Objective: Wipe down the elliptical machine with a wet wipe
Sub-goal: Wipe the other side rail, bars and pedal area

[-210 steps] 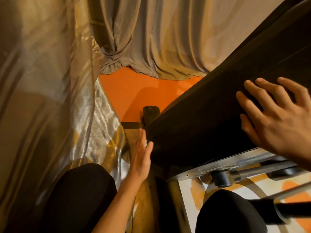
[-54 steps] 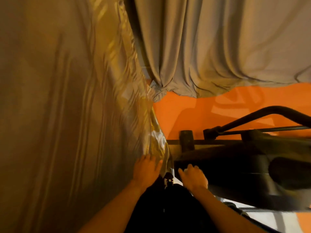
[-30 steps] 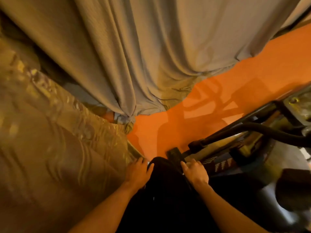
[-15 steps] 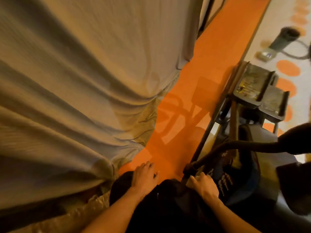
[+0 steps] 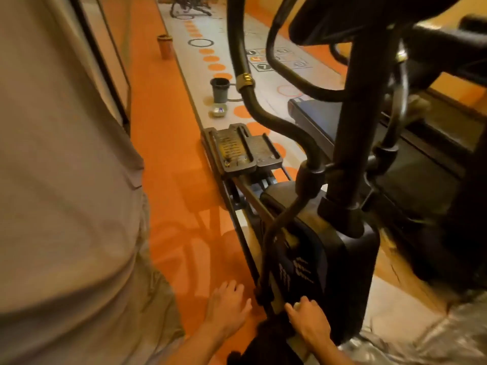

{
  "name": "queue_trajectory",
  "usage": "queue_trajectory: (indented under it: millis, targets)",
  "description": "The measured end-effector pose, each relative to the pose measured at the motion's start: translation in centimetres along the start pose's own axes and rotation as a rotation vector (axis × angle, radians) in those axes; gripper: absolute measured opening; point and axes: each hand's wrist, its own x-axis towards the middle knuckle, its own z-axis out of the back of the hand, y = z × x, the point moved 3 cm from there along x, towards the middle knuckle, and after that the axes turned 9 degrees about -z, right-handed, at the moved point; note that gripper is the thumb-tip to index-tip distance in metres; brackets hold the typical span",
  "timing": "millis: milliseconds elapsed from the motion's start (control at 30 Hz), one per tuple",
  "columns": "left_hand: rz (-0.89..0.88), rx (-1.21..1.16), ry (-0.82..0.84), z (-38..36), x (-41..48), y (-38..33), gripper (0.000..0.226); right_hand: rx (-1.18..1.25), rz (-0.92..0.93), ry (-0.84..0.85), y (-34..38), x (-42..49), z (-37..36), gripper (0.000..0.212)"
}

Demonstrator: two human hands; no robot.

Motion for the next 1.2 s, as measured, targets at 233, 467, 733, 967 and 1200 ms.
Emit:
queue_trajectory:
  millis: [233, 467, 733, 967, 1200]
  targets:
    - [-0.457, 0.196, 0.197, -0.1, 2.6, -3.9, 0.048, 0.389, -0.358, -0.104, -4.8, -5.2, -3.6, 0.053]
    - [-0.777, 0.36, 0.281, -3.5, 5.6, -7.5, 0.068, 0.704, -0.643, -0.203, -10.2, -6.2, -9.3, 0.05]
    - [-0.962, 0.405, 0.247, -3.5, 13.4, -10.9, 0.033, 0.876, -0.684, -0.131, -10.7, -3.5, -12.3, 0.053]
    - [-1.206, 0.446, -0.043, -0.4, 24.7, -15.1, 0.052, 1.248, -0.68, -0.504, -7.1, 3.4, -12.0, 0.031]
    - [-1.239, 0.25, 0.003, -3.8, 31.0, -14.0, 0.075, 1.405, -0.605, -1.169, -4.7, 14.2, -6.1, 0.024]
